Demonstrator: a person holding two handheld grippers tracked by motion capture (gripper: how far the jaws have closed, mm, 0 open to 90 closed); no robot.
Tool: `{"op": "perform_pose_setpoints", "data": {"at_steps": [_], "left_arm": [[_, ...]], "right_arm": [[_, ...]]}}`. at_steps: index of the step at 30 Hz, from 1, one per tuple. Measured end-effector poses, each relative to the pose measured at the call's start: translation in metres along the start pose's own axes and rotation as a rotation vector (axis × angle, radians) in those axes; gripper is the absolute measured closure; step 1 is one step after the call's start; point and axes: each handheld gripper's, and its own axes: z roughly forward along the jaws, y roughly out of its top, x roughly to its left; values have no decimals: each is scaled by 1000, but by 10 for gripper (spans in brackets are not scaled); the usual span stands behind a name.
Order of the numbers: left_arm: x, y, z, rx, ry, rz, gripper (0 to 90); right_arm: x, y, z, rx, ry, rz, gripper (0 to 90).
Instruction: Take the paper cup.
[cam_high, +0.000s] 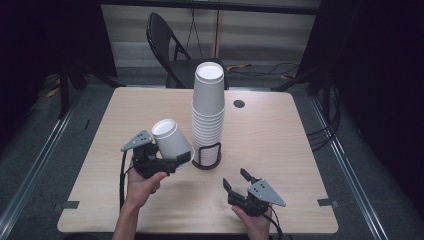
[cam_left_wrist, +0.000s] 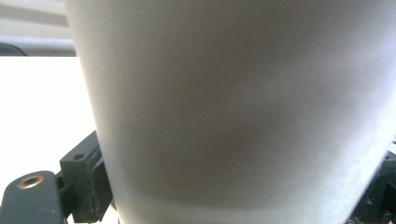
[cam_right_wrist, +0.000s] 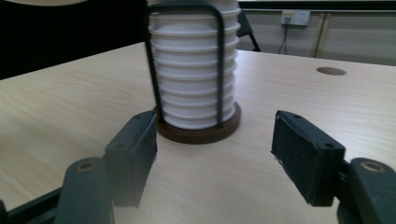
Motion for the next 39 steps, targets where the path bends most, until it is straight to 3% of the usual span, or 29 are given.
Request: {"op": "perform_pose_setpoints", "data": {"at_steps": [4,11,18,19,20,23,25,30,35,39], "left_arm": [[-3,-7,6,20,-27,-22,103],[-10,-23,17,62,-72,-62,102],[-13,-37,22,78,-65,-86,102],[-13,-39,22,84,-55,-86,103],[-13,-41,22,81,-66,-106,103],[-12,-43,21,78,-75,-122,103],[-13,-47,23,68,-101,-171,103],[-15,-51,27,77,-96,-213,104],[-17,-56,31,76,-149,-257,105],[-17,-59,34,74,-174,-326,103]], "right_arm": [[5,0,2,-7,34,-5,307],[22,1,7,-73,128,-7,376],[31,0,10,-86,164,-31,418],[33,0,10,-86,187,-35,474],[34,0,11,-88,198,-38,472],[36,1,12,-94,212,-32,485],[38,1,13,-108,222,-32,490],[40,2,14,-121,230,-36,489],[41,4,13,-141,226,-43,477],[41,6,12,-171,220,-49,491]]}}
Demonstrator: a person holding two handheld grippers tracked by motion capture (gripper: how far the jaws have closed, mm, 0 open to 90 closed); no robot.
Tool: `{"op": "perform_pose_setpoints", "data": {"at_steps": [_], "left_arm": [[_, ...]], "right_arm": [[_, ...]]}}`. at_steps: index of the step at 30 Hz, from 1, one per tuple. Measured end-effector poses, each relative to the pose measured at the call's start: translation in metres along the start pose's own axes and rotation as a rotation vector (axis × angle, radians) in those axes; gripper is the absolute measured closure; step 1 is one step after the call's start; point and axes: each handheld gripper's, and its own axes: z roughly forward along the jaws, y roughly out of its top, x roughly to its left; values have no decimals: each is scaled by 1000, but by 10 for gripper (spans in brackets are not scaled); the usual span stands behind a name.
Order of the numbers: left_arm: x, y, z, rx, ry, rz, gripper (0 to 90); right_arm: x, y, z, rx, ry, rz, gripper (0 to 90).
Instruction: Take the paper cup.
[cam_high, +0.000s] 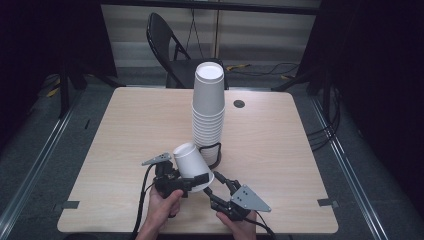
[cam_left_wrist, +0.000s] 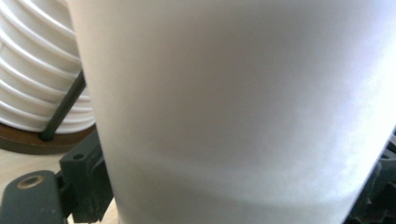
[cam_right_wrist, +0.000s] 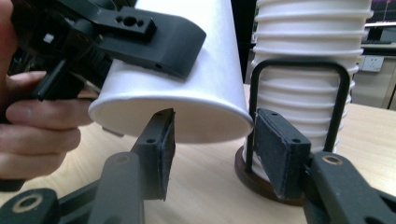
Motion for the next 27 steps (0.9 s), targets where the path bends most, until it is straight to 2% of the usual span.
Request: {"op": "perform_pose_setpoints", "data": {"at_steps": [2,5,7,9,15,16,17,22,26,27], "left_arm": [[1,0,0,0,-5,-12,103],[3,-2,-1,-1,-28,-62,103],[3,-3,-1,0,-26,-66,103],[3,-6,-1,1,-38,-88,103],[0,-10,2,3,-47,-117,103],[0,-11,3,9,-58,-117,103],[-1,-12,5,7,-72,-136,103],[-4,-16,11,29,-96,-136,102],[-6,-18,14,31,-113,-140,97],[-6,-18,14,33,-121,-128,95]], "right_arm": [[0,1,0,-6,-1,-3,498],[0,2,0,-15,-6,-13,520],[-1,2,2,-19,-5,-20,538],[-2,2,5,-31,-15,-28,558],[-4,4,10,-50,-19,-25,599],[-5,4,11,-52,-22,-26,607],[-5,4,14,-62,-27,-33,622],[-6,5,19,-74,-34,-44,660],[-5,6,21,-85,-43,-61,728],[-5,6,20,-87,-58,-71,768]]}}
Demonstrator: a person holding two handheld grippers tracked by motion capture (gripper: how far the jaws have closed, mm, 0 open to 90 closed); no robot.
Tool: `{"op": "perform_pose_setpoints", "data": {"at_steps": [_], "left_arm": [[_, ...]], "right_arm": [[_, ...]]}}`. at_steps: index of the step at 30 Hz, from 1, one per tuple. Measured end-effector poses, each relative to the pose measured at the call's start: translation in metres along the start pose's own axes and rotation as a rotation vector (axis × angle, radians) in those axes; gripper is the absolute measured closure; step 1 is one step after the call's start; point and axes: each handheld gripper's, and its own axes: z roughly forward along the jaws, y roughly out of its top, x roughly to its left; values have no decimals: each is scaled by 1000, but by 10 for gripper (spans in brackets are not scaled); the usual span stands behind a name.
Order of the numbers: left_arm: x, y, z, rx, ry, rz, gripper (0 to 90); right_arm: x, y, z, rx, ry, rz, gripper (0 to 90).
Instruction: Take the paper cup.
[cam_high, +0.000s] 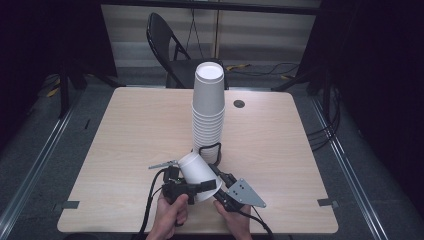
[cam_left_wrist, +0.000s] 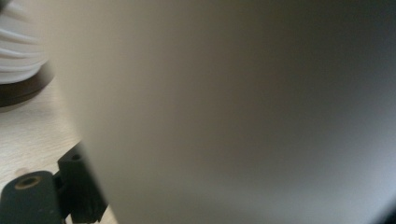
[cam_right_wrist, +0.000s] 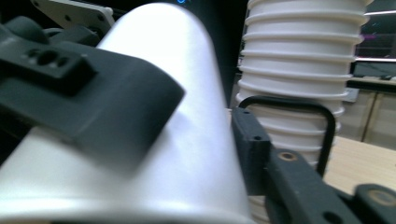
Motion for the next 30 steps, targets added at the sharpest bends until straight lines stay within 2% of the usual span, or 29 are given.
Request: {"op": "perform_pose_setpoints", "data": {"at_steps": [1,2,4,5,6,9,11,12,15,19,21,25,26,30], "left_arm": [[0,0,0,0,0,0,94],[1,1,0,-3,-8,13,92],[2,2,-2,-18,-13,14,82],[2,2,-2,-18,-13,14,80],[3,3,-2,-17,-10,33,76],[4,5,-2,-15,-7,56,66],[3,6,-1,-22,-7,56,63],[3,7,-1,-16,1,71,57],[4,11,-2,-45,9,72,60],[6,17,-5,-55,22,91,68],[7,23,-6,-51,36,123,59],[10,26,-9,-87,44,125,68],[12,28,-12,-117,66,122,70],[16,33,-17,-140,90,141,85]], "right_arm": [[0,0,0,0,0,0,768],[0,0,-1,9,-8,-10,811],[-1,-1,-1,21,2,3,838],[-1,-1,-1,21,2,3,838],[0,-2,-1,22,-3,-5,845],[0,-3,-2,33,2,0,850],[-1,-2,-2,37,4,-1,851],[-1,-2,-2,40,7,5,853],[-1,-2,-3,47,10,8,857],[-1,-2,-4,64,25,12,862],[-1,-1,-5,74,25,17,864],[-1,-1,-5,86,34,18,864],[0,-2,-6,96,36,18,864],[0,-4,-8,111,43,23,864]]}}
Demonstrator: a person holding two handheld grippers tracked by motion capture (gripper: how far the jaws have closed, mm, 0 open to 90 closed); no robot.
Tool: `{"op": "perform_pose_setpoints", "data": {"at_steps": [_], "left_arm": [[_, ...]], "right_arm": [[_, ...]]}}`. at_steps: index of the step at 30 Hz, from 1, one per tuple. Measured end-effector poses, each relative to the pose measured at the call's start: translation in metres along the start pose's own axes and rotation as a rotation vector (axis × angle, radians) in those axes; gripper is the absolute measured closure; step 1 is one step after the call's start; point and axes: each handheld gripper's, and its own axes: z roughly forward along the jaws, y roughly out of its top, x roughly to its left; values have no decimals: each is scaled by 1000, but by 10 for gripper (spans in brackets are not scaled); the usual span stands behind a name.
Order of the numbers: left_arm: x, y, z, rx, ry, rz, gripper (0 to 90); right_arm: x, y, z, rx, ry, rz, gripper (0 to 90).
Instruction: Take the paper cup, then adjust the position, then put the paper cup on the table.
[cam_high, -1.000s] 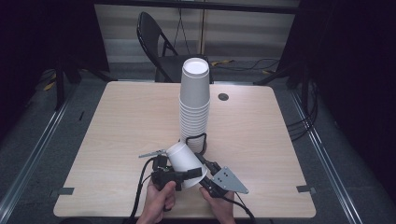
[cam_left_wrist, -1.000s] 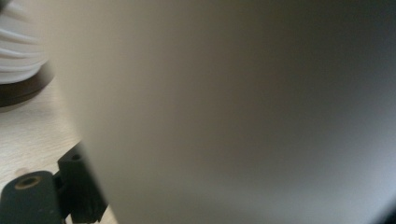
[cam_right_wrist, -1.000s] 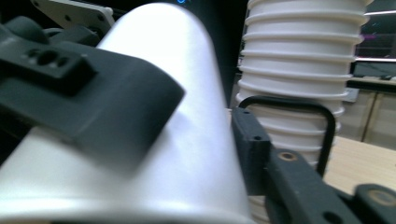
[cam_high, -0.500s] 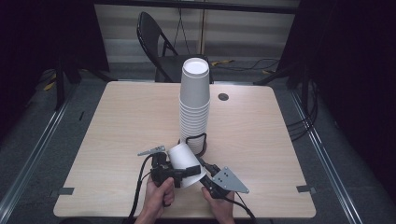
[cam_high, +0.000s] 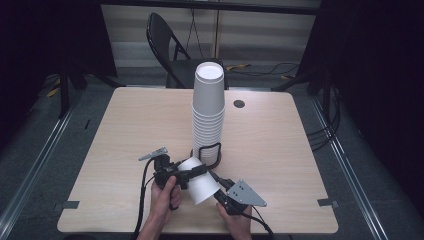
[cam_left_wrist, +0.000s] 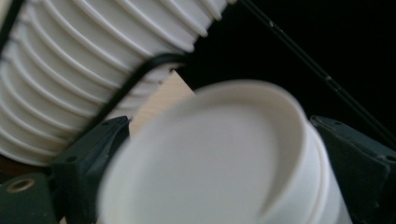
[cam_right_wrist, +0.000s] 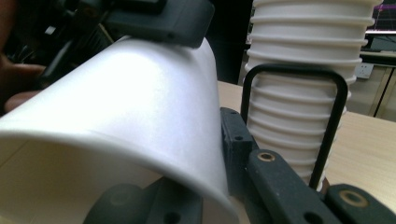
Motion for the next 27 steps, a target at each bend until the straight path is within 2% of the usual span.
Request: {"op": "perform_pose_setpoints", "data": {"at_steps": [4,5,8,9,11,13,15,18,19,21,25,27], "left_arm": [[2,7,-6,-25,13,61,157],[3,9,-8,-41,14,78,143],[7,10,-12,-49,-17,82,145],[9,9,-12,-48,-17,85,145],[11,7,-14,-37,-11,95,145],[11,6,-14,-30,12,114,154],[10,4,-15,-14,42,151,154],[9,3,-15,-6,62,204,156],[8,2,-16,4,59,234,156],[5,1,-16,7,87,276,157],[-2,-2,-16,28,121,400,158],[-4,-4,-17,36,120,435,158]], "right_arm": [[-2,-1,-5,28,1,11,864],[-2,-1,-5,34,2,13,864],[-7,0,-8,82,3,31,864],[-9,0,-10,121,-16,33,864],[-10,0,-11,133,-15,36,865],[-14,0,-14,154,-24,50,865],[-17,0,-16,164,-25,60,865],[-21,0,-19,185,-26,69,865],[-22,0,-19,190,-26,73,865],[-24,1,-20,211,-24,78,865],[-28,2,-22,238,-13,83,865],[-31,2,-23,250,-11,90,865]]}}
